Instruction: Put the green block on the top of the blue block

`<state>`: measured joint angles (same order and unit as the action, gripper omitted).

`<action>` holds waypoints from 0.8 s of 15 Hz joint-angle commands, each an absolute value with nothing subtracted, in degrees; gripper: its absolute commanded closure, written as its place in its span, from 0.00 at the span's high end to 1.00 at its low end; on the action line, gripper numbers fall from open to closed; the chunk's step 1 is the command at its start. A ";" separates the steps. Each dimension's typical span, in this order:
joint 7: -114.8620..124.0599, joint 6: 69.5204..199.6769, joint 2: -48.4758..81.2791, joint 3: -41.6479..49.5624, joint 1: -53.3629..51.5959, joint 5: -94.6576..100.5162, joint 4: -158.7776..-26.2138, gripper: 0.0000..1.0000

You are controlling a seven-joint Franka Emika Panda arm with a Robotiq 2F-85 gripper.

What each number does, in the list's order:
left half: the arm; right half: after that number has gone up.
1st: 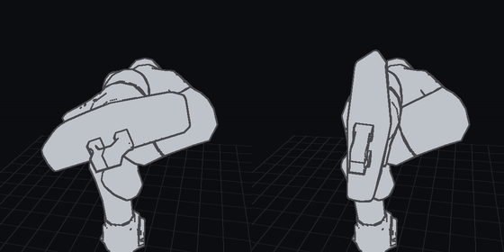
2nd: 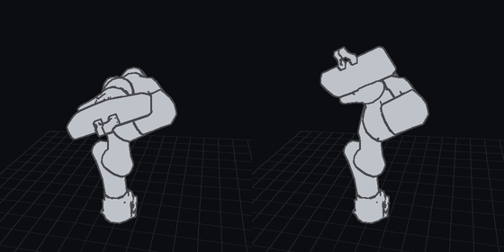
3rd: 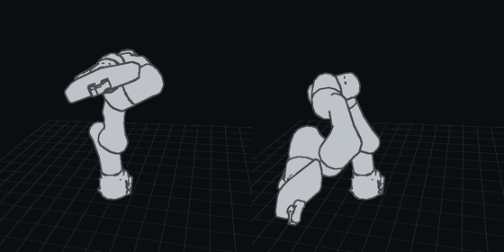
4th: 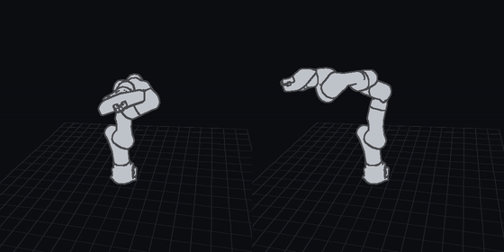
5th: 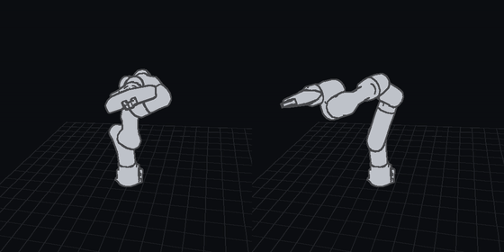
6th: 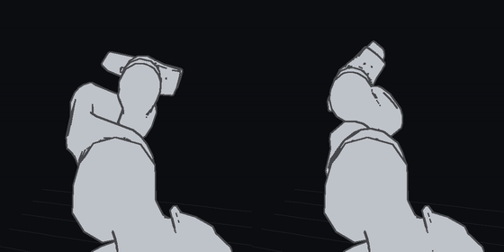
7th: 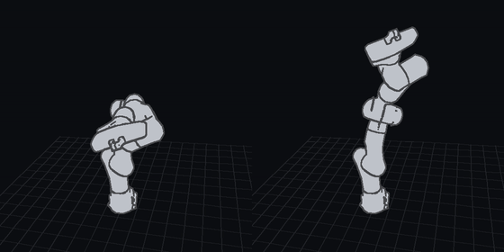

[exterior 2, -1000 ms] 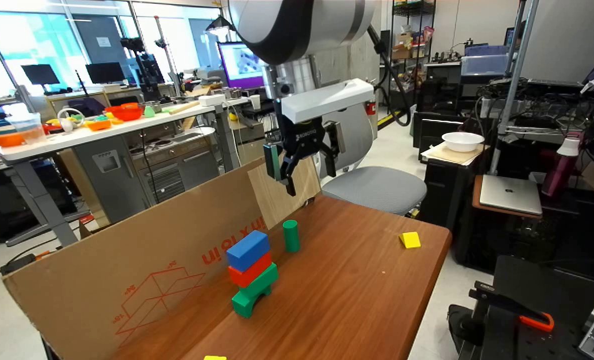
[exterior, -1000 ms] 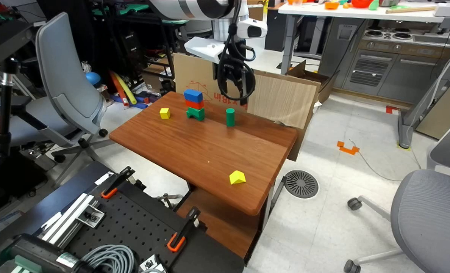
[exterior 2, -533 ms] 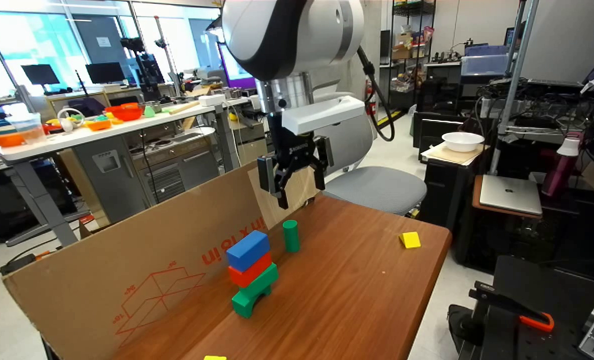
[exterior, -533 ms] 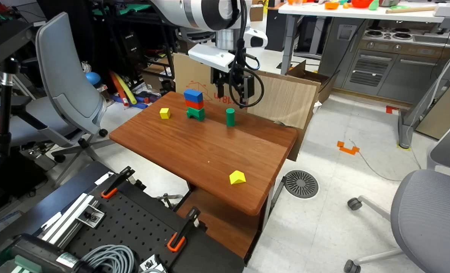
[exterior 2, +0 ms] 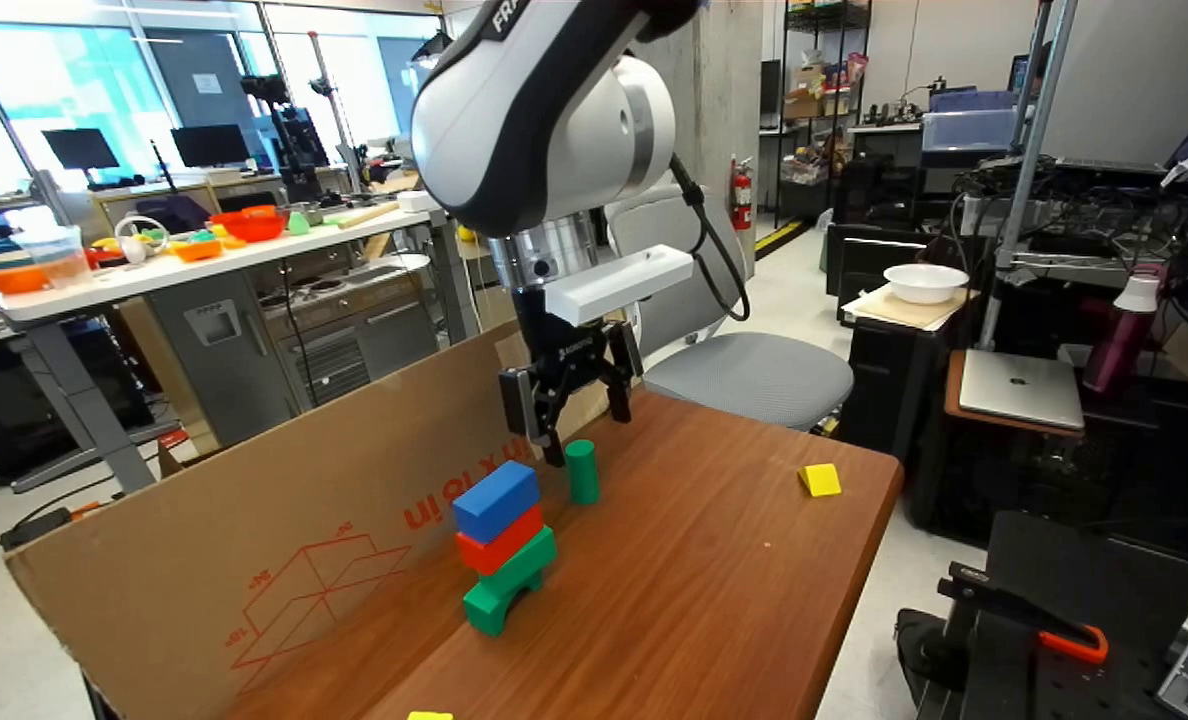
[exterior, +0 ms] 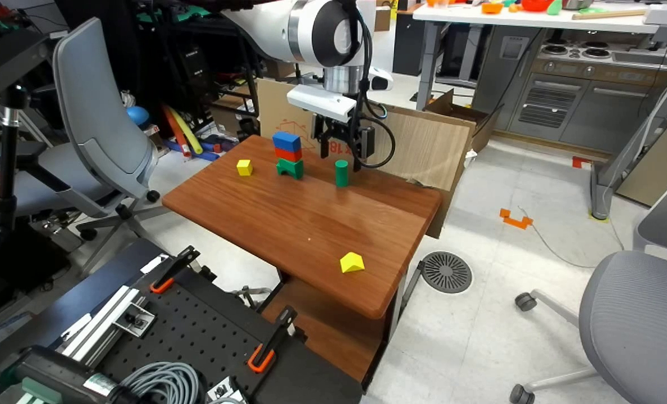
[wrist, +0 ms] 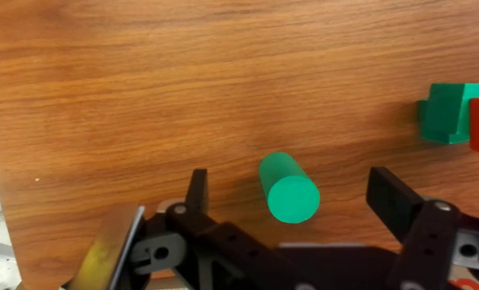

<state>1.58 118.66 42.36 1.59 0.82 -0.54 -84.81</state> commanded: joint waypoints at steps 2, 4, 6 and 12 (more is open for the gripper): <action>-0.90 113.22 48.05 0.84 0.53 0.81 -75.78 1.00; -1.03 111.46 49.95 0.95 0.25 1.31 -73.06 0.75; -0.56 109.08 51.52 1.12 -0.01 1.76 -70.70 0.66; -0.85 103.67 53.09 0.92 0.14 1.50 -66.43 0.18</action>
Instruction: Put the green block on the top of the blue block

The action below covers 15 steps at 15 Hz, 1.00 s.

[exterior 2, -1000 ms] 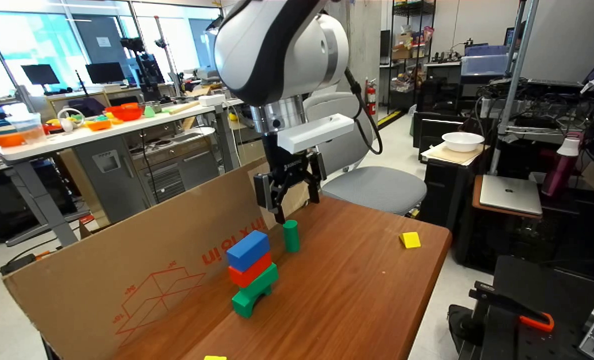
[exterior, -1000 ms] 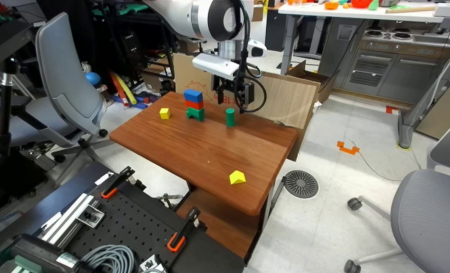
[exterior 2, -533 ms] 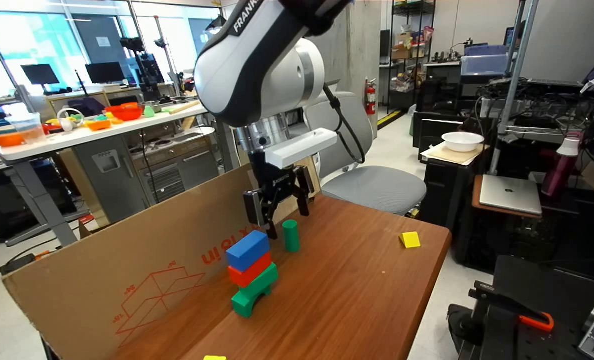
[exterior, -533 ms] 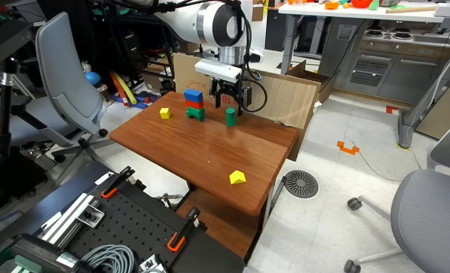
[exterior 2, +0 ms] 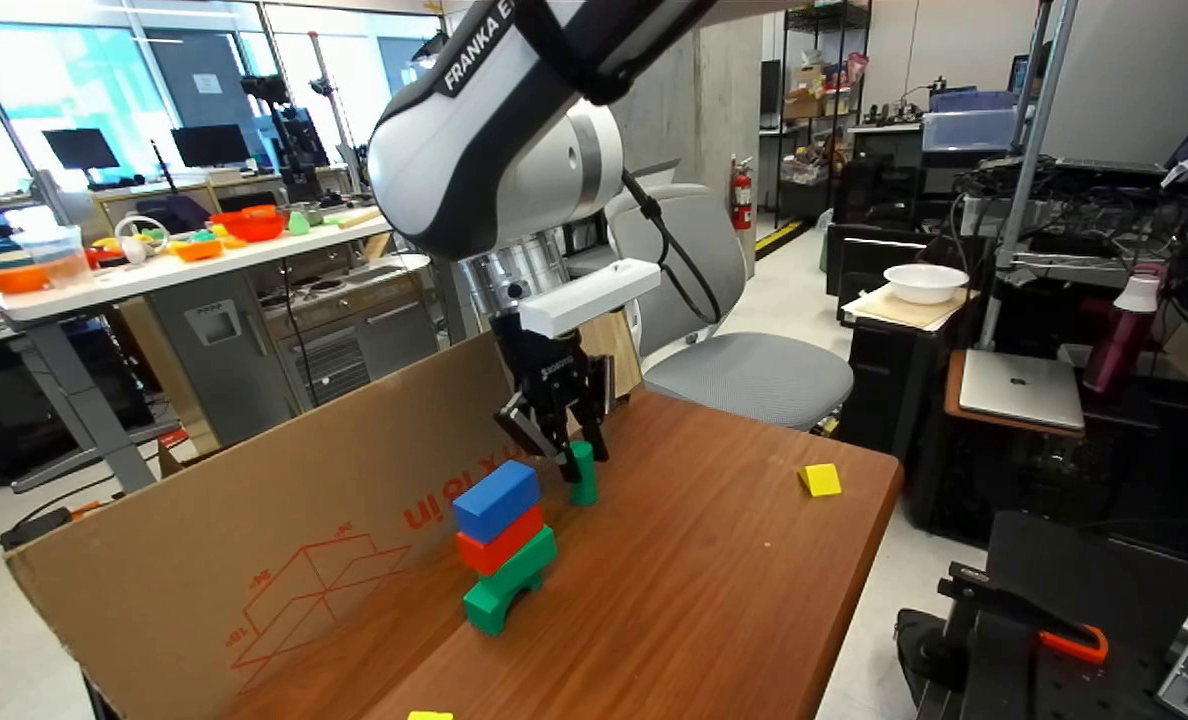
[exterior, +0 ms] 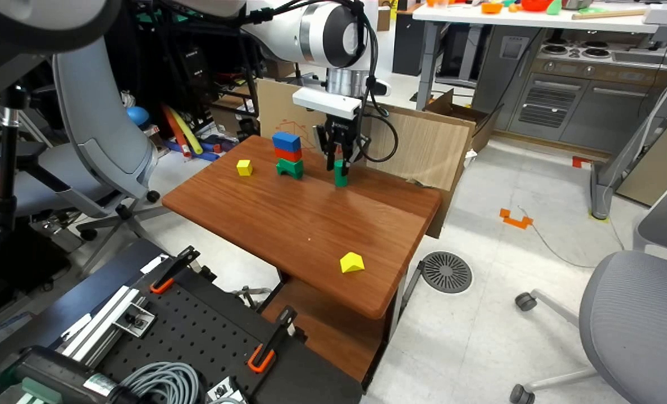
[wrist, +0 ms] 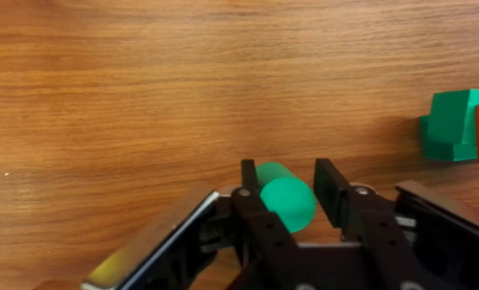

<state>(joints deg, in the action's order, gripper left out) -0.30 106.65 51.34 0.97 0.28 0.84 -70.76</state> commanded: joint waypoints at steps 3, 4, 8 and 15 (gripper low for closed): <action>-1.12 106.26 51.51 1.15 -0.27 2.28 -67.62 0.09; -1.46 106.70 51.10 1.09 -0.31 2.44 -67.82 0.09; -0.64 109.42 45.74 1.24 -1.58 3.68 -71.65 0.09; -1.48 109.26 34.88 -0.65 -3.94 3.10 -77.97 0.09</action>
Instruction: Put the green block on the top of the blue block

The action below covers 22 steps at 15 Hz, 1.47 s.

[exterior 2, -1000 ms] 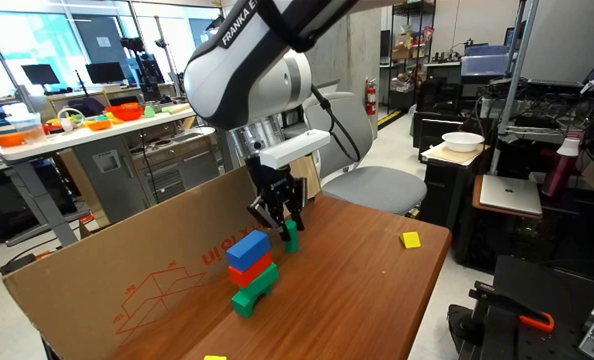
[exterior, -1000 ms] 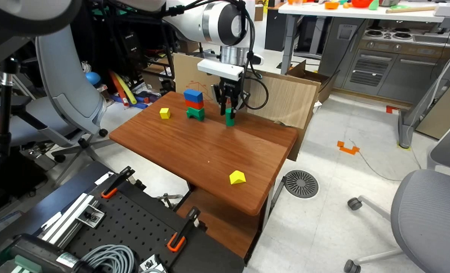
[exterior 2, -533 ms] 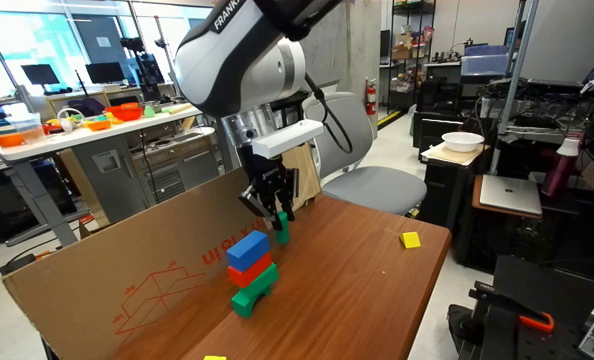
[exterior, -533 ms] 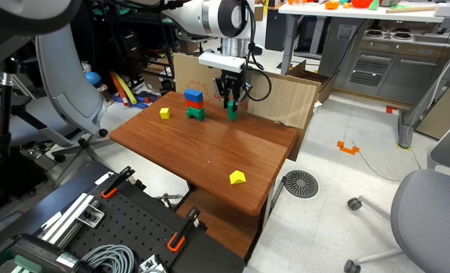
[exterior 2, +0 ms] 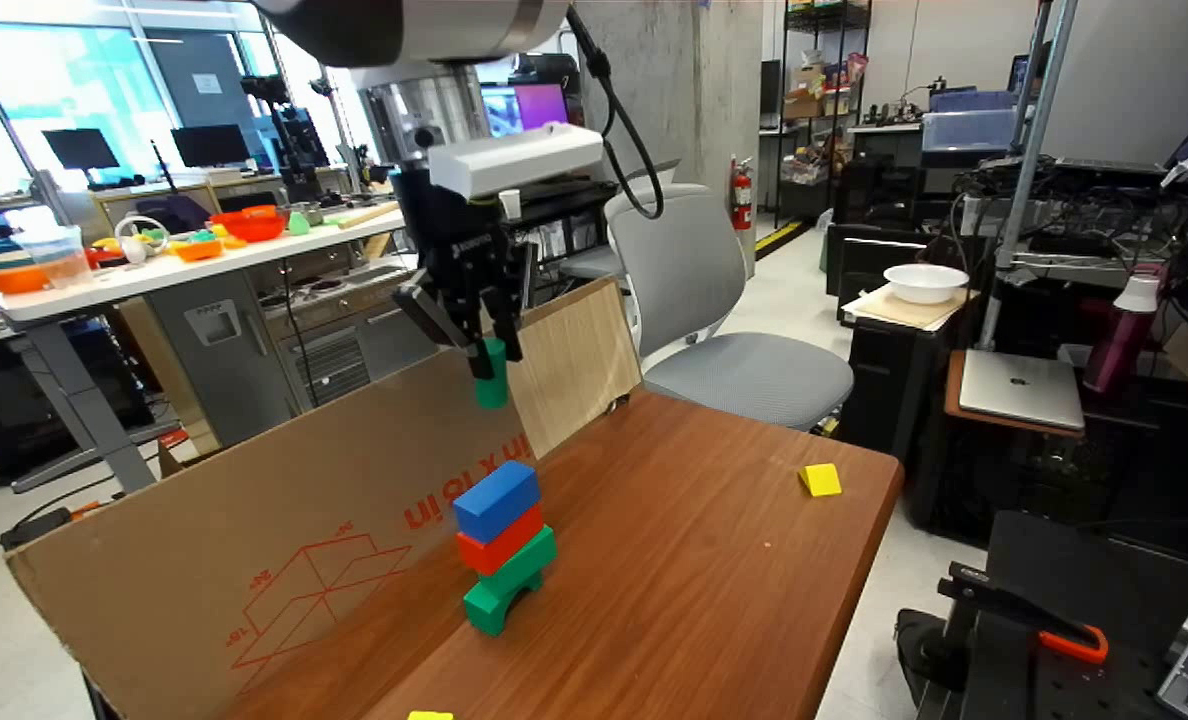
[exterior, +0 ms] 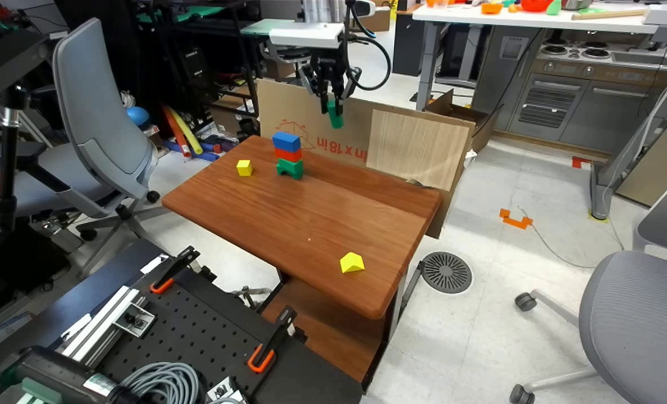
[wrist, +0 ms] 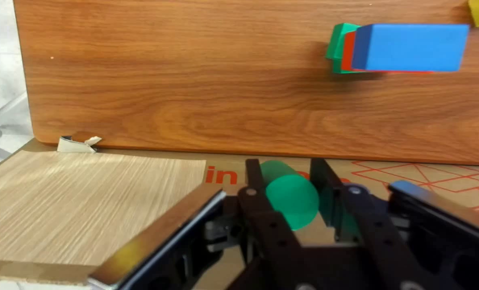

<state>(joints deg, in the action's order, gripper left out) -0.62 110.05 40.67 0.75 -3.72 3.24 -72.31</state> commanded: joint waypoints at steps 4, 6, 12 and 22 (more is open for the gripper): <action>-2.82 107.76 30.26 -2.63 -3.66 1.61 -82.40 0.09; -2.19 108.10 28.93 -2.92 -3.83 1.65 -84.16 0.09; 3.37 108.10 30.79 -2.30 -5.19 2.66 -83.96 0.09; 6.77 108.13 29.62 -2.38 -7.61 3.60 -87.42 0.09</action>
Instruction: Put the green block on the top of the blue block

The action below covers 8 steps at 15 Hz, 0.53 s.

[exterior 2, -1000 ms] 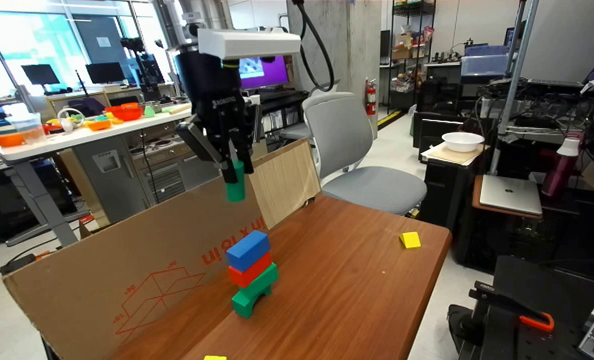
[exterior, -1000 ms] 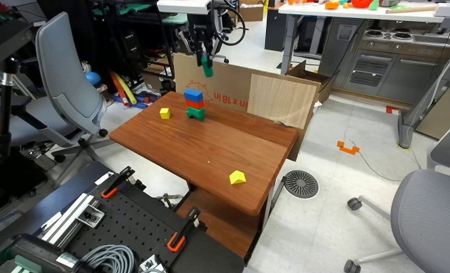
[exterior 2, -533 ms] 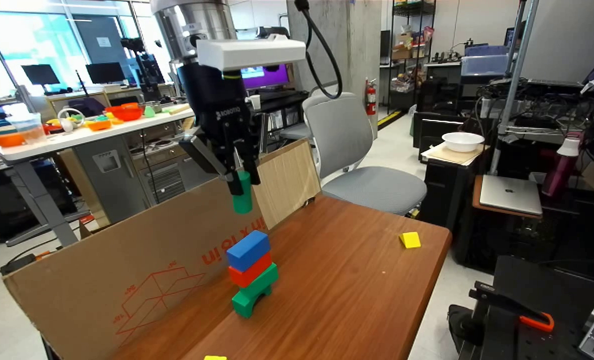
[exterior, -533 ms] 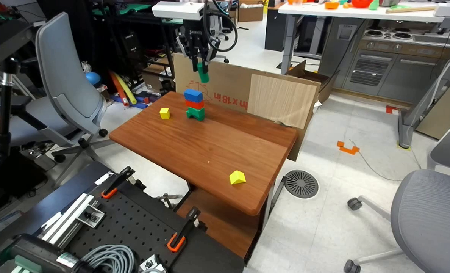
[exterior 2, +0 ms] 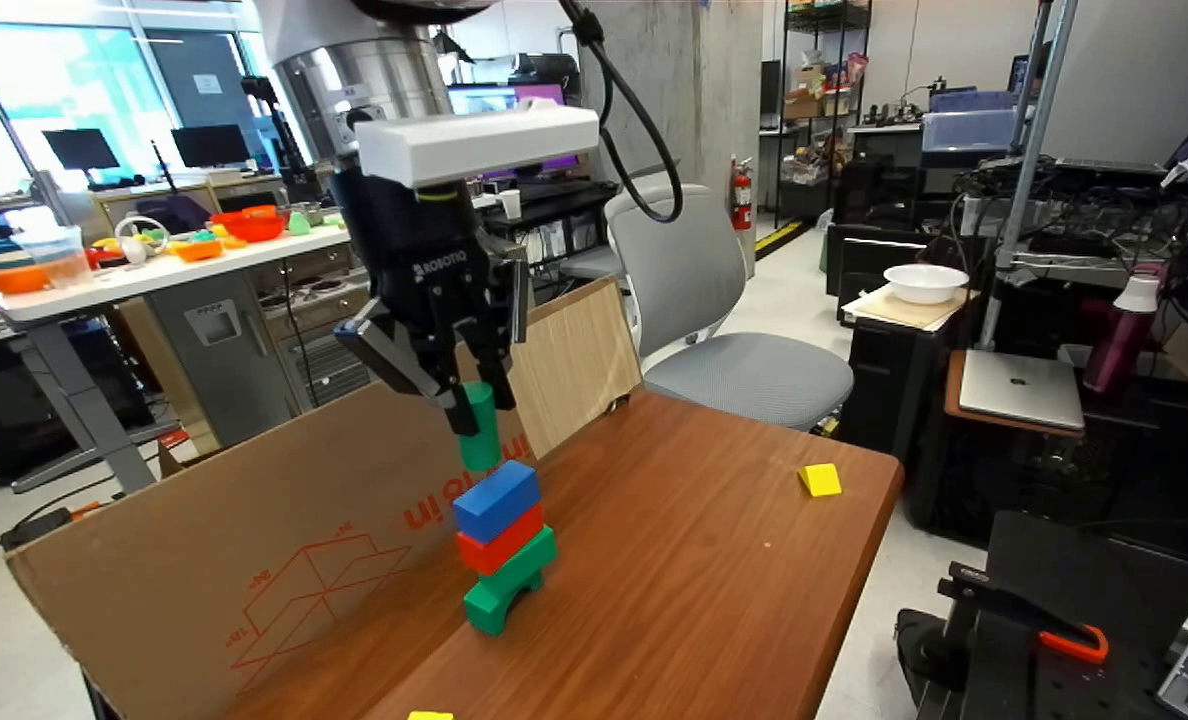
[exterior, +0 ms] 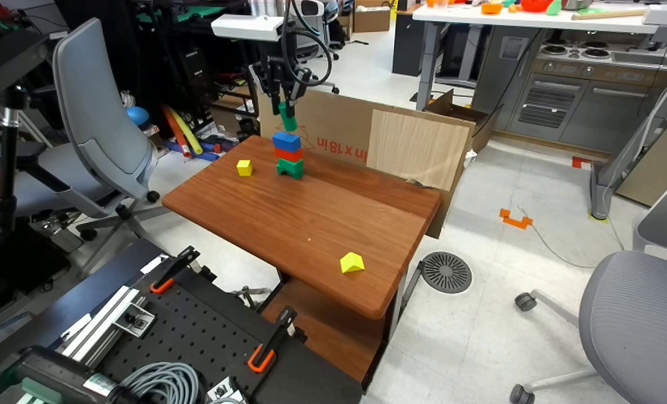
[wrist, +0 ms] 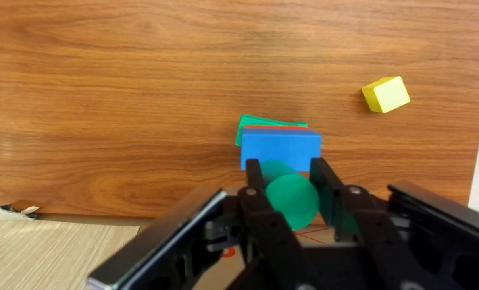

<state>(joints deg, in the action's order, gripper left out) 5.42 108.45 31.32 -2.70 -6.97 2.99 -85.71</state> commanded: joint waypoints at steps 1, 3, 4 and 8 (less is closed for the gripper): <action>6.78 107.84 29.63 -2.38 -7.57 3.49 -87.45 0.09; 6.92 107.17 29.62 -2.37 -7.36 3.17 -87.48 0.09; 7.06 106.47 29.73 -2.33 -7.32 3.09 -87.34 0.09; 7.38 104.78 29.92 -2.32 -7.35 3.05 -87.01 0.09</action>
